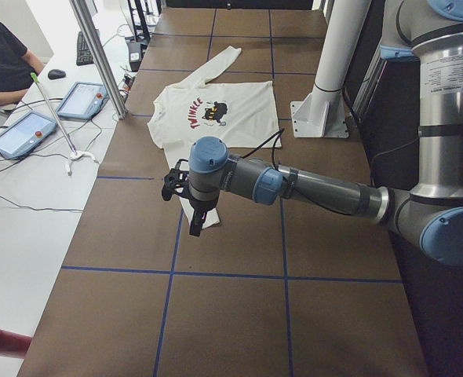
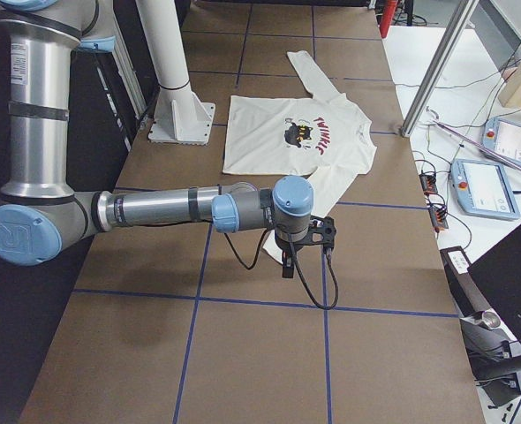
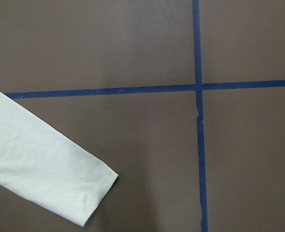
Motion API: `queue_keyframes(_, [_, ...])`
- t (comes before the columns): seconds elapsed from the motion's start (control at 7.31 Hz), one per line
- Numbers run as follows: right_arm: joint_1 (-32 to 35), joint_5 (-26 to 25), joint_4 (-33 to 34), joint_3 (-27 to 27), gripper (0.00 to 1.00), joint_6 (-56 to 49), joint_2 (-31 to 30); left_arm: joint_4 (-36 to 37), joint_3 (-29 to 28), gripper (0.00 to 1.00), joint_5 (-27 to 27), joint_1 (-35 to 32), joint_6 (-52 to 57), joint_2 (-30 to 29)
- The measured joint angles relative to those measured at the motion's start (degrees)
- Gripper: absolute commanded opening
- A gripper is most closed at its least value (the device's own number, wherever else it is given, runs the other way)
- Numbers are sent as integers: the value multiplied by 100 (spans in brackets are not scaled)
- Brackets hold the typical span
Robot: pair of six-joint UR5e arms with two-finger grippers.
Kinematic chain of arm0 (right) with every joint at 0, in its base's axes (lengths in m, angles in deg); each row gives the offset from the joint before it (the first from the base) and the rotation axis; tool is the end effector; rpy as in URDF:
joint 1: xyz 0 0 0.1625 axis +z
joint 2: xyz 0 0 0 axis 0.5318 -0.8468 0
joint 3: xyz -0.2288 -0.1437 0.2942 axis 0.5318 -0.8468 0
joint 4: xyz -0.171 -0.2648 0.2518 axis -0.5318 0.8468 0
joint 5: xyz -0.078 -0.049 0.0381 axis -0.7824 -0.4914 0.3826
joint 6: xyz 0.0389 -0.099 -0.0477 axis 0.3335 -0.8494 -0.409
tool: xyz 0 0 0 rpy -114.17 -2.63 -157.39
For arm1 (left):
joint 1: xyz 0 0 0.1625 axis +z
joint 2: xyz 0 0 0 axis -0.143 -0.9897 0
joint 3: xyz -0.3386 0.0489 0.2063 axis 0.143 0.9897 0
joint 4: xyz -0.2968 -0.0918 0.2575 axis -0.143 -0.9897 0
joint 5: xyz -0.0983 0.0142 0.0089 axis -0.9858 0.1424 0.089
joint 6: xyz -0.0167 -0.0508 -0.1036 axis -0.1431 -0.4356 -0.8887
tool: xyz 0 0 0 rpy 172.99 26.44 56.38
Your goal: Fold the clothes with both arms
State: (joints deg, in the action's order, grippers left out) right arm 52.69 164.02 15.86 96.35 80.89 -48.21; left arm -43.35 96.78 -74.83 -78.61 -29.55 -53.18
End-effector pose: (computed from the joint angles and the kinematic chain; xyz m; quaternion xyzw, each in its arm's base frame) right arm 0.0062 -0.4528 0.5756 0.0140 -0.4104 0.0261 0.9114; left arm -0.0217 -0.4531 0.5201 0.1187 0.4103 0.0540 0.9026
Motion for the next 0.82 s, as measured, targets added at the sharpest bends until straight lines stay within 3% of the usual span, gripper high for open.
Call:
queue_keyframes(0.55, [-768,-67,-847,-83,100,927,0,-98,74,100,-36,14,-23,-17])
queue_keyframes(0.82, [-1018,-436,-1337,-187,100,1563,50,-97,97,100,-95,14,-27,-14])
